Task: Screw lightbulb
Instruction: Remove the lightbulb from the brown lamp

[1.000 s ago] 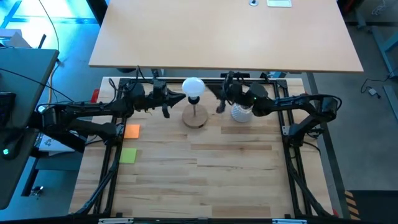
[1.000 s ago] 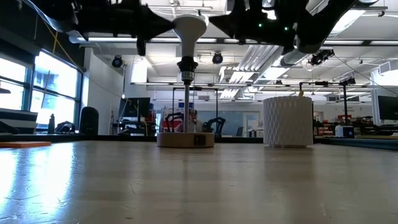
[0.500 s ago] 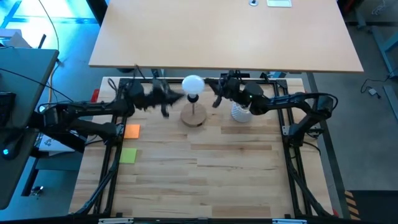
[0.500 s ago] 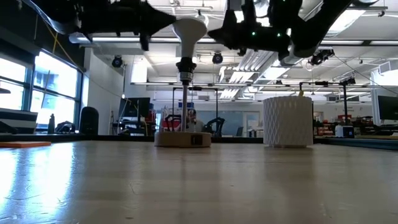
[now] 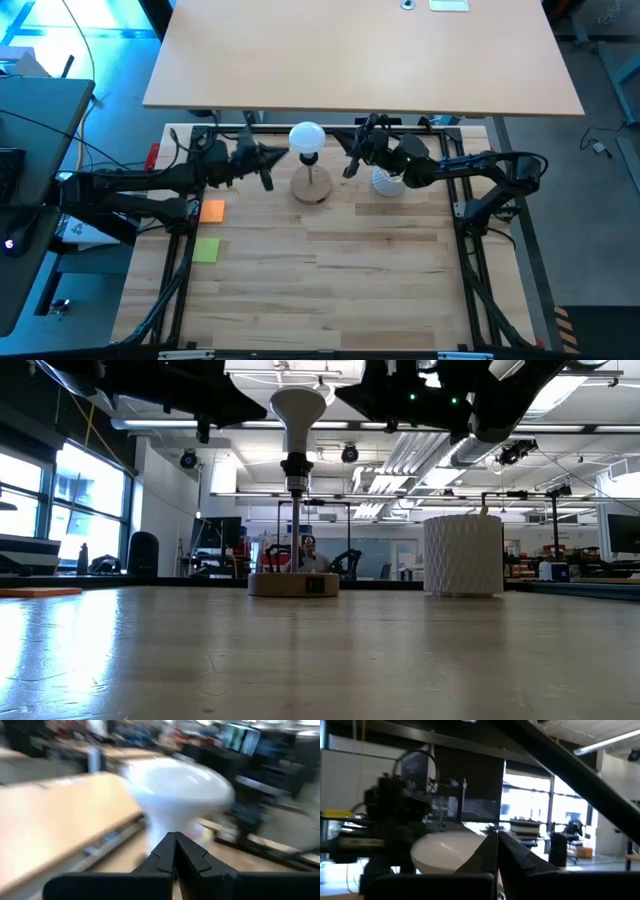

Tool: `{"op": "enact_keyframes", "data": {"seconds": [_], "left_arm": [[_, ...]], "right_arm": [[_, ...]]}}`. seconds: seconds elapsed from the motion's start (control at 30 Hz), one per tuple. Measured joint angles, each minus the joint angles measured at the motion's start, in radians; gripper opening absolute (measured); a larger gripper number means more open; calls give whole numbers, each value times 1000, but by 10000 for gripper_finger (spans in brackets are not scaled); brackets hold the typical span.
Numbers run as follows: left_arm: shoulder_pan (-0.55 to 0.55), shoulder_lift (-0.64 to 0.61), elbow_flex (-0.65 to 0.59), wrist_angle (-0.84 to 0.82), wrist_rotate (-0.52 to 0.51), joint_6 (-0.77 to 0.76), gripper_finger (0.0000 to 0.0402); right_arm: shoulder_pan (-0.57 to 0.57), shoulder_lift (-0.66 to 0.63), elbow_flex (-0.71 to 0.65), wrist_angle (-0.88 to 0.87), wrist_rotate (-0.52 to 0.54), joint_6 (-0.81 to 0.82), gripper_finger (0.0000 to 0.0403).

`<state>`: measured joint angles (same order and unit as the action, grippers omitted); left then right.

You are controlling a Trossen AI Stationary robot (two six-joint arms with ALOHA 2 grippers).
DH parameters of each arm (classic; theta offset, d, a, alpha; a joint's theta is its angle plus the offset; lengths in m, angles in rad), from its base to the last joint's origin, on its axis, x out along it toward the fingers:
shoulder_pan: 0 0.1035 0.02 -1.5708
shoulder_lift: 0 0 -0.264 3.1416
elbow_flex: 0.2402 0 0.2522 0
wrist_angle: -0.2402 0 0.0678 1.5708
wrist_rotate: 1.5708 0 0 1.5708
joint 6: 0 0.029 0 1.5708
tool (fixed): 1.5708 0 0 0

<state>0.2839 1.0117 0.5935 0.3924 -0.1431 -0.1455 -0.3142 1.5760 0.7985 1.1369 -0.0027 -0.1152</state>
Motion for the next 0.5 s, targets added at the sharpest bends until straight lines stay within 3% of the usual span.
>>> {"op": "enact_keyframes", "data": {"seconds": [0.13,0.3,0.5], "left_arm": [[40,-12,0,82,-39,61,0],[70,27,0,180,74,45,0],[39,50,0,214,136,-12,0]], "right_arm": [[35,-1,0,9,-20,-17,0],[42,15,-1,-33,-69,-18,0],[18,16,-1,-50,-20,-14,0]]}}
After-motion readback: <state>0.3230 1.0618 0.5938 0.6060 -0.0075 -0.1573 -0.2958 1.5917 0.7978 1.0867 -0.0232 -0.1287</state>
